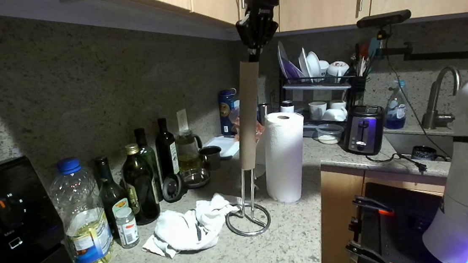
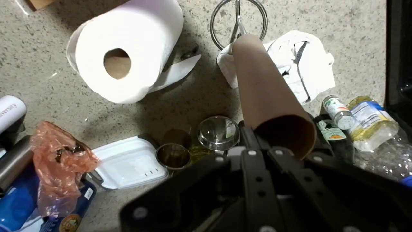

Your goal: Replace the paper towel roll with the core on the stand

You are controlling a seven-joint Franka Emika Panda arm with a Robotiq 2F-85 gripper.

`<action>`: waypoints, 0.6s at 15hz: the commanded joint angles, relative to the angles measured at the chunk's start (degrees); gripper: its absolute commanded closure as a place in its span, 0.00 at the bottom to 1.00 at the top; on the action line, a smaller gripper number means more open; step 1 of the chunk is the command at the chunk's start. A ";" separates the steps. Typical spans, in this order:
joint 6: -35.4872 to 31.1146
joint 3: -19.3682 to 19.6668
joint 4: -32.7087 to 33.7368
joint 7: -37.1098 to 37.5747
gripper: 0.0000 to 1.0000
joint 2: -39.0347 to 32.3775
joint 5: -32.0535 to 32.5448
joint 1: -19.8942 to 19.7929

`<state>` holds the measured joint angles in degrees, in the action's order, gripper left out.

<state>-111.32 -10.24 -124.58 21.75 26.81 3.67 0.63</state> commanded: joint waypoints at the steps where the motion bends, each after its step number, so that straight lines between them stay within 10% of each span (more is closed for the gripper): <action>1: -1.43 1.41 -1.85 -1.86 1.00 -0.47 -1.79 0.78; 9: -3.03 1.06 -4.11 -1.76 1.00 -1.14 -2.10 1.95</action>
<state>-112.60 -9.41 -127.18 21.41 25.63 2.98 1.69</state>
